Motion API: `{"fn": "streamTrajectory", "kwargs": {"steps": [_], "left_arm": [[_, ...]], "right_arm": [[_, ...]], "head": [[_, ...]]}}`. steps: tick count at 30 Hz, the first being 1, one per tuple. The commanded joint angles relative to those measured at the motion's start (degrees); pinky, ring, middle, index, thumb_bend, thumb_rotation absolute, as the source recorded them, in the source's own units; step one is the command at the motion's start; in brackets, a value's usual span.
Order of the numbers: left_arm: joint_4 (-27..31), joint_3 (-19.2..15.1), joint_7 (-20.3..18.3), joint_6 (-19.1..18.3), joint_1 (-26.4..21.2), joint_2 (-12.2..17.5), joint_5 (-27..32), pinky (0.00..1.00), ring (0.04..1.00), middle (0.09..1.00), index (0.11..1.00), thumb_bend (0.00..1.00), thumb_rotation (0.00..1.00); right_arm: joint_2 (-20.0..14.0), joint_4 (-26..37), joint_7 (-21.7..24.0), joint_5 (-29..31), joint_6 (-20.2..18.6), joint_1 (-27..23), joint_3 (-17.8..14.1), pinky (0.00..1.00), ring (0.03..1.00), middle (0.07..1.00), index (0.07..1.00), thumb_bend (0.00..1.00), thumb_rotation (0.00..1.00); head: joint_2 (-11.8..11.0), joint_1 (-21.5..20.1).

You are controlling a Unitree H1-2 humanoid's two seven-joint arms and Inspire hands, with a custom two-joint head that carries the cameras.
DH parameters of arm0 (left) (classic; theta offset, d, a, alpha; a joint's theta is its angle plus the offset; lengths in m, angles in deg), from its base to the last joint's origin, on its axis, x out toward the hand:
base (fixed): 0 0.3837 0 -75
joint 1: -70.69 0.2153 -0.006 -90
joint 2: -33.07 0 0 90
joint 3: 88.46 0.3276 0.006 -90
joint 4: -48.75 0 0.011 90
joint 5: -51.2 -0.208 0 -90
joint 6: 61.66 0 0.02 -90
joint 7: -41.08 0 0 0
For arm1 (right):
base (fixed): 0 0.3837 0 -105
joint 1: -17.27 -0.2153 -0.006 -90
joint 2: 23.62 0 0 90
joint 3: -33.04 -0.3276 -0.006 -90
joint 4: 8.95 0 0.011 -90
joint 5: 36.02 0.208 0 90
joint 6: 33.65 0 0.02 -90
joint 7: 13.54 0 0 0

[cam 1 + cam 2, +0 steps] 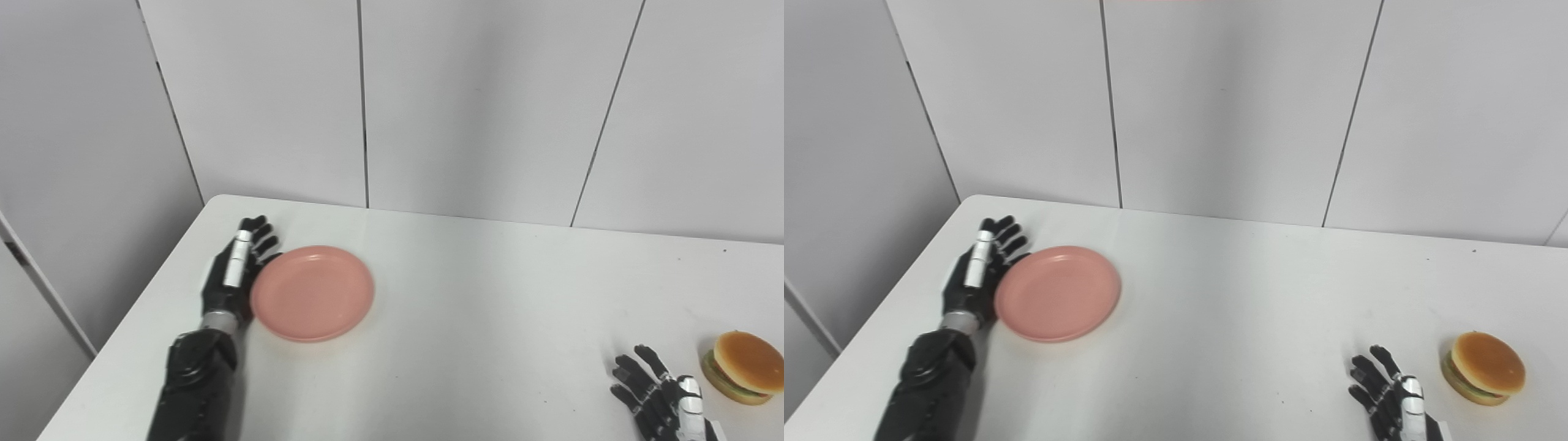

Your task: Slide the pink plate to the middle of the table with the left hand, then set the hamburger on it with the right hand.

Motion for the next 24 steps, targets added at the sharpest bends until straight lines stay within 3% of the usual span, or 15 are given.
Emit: {"fn": "streamTrajectory", "kwargs": {"steps": [1,9,15,24], "left_arm": [[0.43,1.2,1.38,-1.3,-1.92,-0.61,-1.68,0.69,0.844,0.856,0.77,0.86,0.76],[0.78,3.14,2.15,-3.6,-2.89,-2.9,-3.1,0.67,0.839,0.858,0.764,0.87,0.76],[5.22,3.5,2.77,-7.07,-1.94,-5.51,-2.55,0.69,0.842,0.867,0.759,0.89,0.76],[13.6,5.54,3.77,-12.81,0.28,-10.93,-3.06,0.71,0.87,0.893,0.747,0.87,0.78]], "right_arm": [[0.93,1.01,0.06,-0.21,-0.29,2.18,0.66,0.87,0.862,0.837,0.879,0.69,1.0],[0.8,1.52,-0.26,-1.27,-0.39,2.22,1.26,0.85,0.86,0.84,0.876,0.67,1.0],[0.64,1.54,-0.27,-1.72,-0.35,2.22,1.53,0.85,0.858,0.84,0.87,0.67,1.0],[2.25,2.02,-1.57,-3.98,-0.14,2.51,3.4,0.81,0.839,0.823,0.85,0.68,1.0]], "head": [[0.23,-0.14],[0.72,-0.8],[0.91,-1.53],[1.1,-6.31]]}}
